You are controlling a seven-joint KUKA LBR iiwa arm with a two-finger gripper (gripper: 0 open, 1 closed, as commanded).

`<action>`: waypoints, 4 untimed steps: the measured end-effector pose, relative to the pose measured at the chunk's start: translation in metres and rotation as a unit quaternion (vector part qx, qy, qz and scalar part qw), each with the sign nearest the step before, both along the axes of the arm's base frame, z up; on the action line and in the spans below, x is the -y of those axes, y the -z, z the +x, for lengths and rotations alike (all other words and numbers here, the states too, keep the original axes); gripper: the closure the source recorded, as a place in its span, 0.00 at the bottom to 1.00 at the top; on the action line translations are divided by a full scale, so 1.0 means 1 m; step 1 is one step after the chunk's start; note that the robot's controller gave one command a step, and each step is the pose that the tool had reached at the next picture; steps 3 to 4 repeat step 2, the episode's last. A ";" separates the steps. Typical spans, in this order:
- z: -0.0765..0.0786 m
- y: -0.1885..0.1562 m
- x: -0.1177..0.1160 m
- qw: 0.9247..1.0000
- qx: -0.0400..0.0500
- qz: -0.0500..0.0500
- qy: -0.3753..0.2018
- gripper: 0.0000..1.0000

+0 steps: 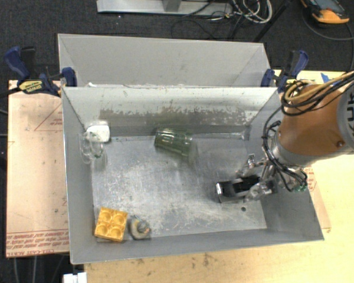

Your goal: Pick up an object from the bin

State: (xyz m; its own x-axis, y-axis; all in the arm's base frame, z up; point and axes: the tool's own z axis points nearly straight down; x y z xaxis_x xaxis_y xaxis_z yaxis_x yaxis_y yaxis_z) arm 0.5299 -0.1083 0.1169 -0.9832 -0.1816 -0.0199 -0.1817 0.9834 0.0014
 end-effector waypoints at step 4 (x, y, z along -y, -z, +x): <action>0.005 -0.121 -0.007 1.000 -0.011 -0.002 0.009 1.00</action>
Offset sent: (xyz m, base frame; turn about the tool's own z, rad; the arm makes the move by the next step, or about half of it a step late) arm 0.0052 0.0066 0.1234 0.0190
